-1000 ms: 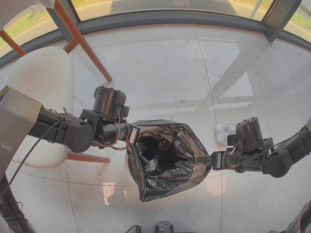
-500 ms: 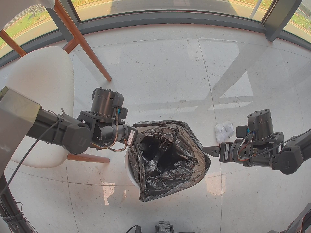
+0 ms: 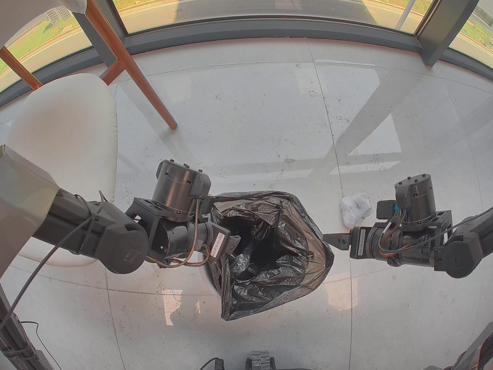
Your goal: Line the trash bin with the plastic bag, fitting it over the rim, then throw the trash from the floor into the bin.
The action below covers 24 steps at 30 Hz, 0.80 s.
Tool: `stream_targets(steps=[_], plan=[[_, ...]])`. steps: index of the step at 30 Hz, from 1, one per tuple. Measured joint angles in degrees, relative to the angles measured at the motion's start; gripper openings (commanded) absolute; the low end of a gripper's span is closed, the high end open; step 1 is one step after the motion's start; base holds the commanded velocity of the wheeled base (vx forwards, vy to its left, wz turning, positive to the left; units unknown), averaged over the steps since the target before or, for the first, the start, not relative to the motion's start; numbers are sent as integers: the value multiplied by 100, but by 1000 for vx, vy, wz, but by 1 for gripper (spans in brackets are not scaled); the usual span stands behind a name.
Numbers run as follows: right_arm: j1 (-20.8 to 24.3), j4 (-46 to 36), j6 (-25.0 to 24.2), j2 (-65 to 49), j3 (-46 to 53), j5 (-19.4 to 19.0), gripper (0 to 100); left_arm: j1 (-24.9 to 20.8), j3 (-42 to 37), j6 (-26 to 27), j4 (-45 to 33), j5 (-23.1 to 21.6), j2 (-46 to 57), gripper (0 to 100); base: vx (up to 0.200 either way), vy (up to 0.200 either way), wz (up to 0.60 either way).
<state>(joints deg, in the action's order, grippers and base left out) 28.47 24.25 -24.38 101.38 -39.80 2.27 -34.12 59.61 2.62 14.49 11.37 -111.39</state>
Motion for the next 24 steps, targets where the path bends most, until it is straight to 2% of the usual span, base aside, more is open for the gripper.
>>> stream_targets(steps=[4,11,20,21,24], plan=[[0,-2,-2,0,52,-4,100,-77,-29,-5,-2,171,-68,100,0,0,0],[0,0,-2,0,63,0,100,-258,-110,-2,4,723,-215,100,0,0,0],[6,0,2,-5,52,2,100,-350,-311,16,6,896,-441,100,0,0,0],[6,0,2,-9,50,2,100,-350,-291,16,9,901,-477,0,0,0,0],[2,2,2,-17,45,2,100,-361,-228,17,11,894,-562,0,0,0,0]])
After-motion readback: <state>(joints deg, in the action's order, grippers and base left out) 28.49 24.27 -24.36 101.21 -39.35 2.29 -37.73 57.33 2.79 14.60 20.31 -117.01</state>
